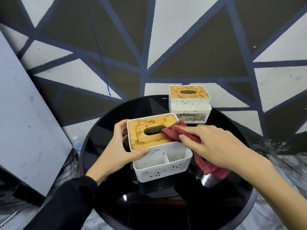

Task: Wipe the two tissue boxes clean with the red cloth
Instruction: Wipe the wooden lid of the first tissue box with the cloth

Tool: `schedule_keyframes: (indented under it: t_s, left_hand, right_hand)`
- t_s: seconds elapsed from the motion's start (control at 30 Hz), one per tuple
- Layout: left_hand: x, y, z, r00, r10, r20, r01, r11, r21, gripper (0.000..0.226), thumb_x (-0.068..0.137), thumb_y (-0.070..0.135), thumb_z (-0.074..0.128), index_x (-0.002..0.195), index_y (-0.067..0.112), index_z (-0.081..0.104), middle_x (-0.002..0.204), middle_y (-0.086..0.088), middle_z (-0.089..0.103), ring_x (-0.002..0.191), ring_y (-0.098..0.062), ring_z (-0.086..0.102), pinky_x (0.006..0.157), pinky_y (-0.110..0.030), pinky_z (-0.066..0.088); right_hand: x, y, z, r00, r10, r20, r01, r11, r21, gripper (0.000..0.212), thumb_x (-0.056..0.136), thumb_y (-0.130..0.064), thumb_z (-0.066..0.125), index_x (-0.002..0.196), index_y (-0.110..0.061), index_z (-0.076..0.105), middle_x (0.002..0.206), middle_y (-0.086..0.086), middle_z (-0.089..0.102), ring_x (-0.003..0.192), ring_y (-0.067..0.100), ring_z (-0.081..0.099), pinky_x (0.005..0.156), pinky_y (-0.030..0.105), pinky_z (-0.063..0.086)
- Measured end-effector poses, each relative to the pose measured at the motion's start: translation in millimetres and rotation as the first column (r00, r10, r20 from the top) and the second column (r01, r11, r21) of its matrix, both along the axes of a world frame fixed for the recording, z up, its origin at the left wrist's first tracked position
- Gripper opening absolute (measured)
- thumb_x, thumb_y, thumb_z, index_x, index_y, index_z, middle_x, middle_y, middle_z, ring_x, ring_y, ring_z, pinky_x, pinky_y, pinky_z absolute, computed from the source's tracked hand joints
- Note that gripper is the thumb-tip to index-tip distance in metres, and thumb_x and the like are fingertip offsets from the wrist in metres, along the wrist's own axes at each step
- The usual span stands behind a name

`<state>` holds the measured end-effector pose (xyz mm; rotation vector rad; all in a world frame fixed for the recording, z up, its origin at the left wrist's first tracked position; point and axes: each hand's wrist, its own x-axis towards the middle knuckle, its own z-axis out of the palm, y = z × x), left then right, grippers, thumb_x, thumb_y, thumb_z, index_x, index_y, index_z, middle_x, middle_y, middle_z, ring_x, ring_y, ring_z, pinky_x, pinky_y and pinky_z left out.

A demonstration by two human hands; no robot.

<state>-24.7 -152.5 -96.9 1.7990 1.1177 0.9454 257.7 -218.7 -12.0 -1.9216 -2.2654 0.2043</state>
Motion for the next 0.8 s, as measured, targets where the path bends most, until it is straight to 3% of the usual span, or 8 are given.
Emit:
schedule_keyframes:
  t_s: [0.1, 0.17, 0.33, 0.43, 0.6, 0.8]
  left_hand:
    - [9, -19, -3, 0.996, 0.071, 0.045, -0.071, 0.997, -0.011, 0.115, 0.058, 0.062, 0.091, 0.149, 0.047, 0.023, 0.134, 0.05, 0.043, 0.13, 0.02, 0.047, 0.096, -0.008, 0.047]
    - [12, -29, -6, 0.994, 0.089, 0.057, -0.088, 0.996, -0.022, 0.125, 0.056, 0.065, 0.092, 0.154, 0.048, 0.015, 0.137, 0.052, 0.039, 0.132, 0.023, 0.042, 0.094, -0.001, 0.043]
    - [7, -47, -6, 0.992, 0.127, 0.022, -0.126, 0.991, -0.039, 0.143, 0.044, 0.086, 0.087, 0.159, 0.056, 0.007, 0.157, 0.038, 0.029, 0.146, 0.006, 0.035, 0.112, -0.024, 0.037]
    - [4, -57, -5, 0.989, 0.147, -0.003, -0.147, 0.989, -0.004, 0.129, 0.049, 0.086, 0.087, 0.155, 0.058, 0.019, 0.156, 0.033, 0.036, 0.144, 0.0, 0.042, 0.115, -0.034, 0.044]
    - [11, -80, -4, 0.965, 0.264, -0.002, -0.262, 0.959, 0.11, 0.09, 0.061, 0.071, 0.09, 0.135, 0.05, 0.043, 0.134, 0.027, 0.056, 0.124, 0.002, 0.056, 0.098, -0.028, 0.051]
    - [22, -88, 1, 0.925, 0.372, -0.076, -0.348, 0.911, 0.222, 0.066, 0.063, 0.069, 0.089, 0.111, 0.045, 0.051, 0.114, 0.024, 0.063, 0.106, -0.001, 0.062, 0.081, -0.029, 0.054]
  right_hand:
    - [2, 8, -2, 1.0, -0.006, 0.024, 0.005, 1.0, 0.027, 0.048, 0.102, -0.065, 0.029, 0.149, -0.06, 0.038, 0.127, -0.012, 0.062, 0.109, 0.026, 0.064, 0.079, 0.04, 0.048]
    - [2, 12, 0, 1.0, -0.003, 0.025, 0.003, 1.0, 0.026, 0.047, 0.103, -0.064, 0.029, 0.149, -0.06, 0.038, 0.124, -0.009, 0.061, 0.111, 0.026, 0.063, 0.086, 0.043, 0.05]
    - [1, 27, 1, 0.995, 0.004, 0.099, -0.009, 0.999, 0.051, 0.047, 0.105, -0.063, 0.027, 0.152, -0.061, 0.032, 0.113, -0.005, 0.053, 0.105, 0.03, 0.063, 0.081, 0.041, 0.046]
    - [-2, 36, 0, 0.991, 0.011, 0.132, -0.022, 0.997, 0.081, 0.047, 0.106, -0.062, 0.026, 0.152, -0.059, 0.032, 0.109, -0.005, 0.049, 0.099, 0.027, 0.064, 0.073, 0.037, 0.042]
    - [-7, 47, 5, 0.985, 0.036, 0.166, -0.053, 0.993, 0.101, 0.047, 0.107, -0.059, 0.028, 0.151, -0.051, 0.042, 0.11, 0.0, 0.051, 0.083, 0.018, 0.05, 0.059, 0.03, 0.032]
    - [-8, 42, 8, 0.972, 0.022, 0.234, -0.063, 0.984, 0.166, 0.046, 0.107, -0.059, 0.03, 0.149, -0.049, 0.047, 0.099, -0.002, 0.045, 0.078, 0.015, 0.043, 0.053, 0.021, 0.022]
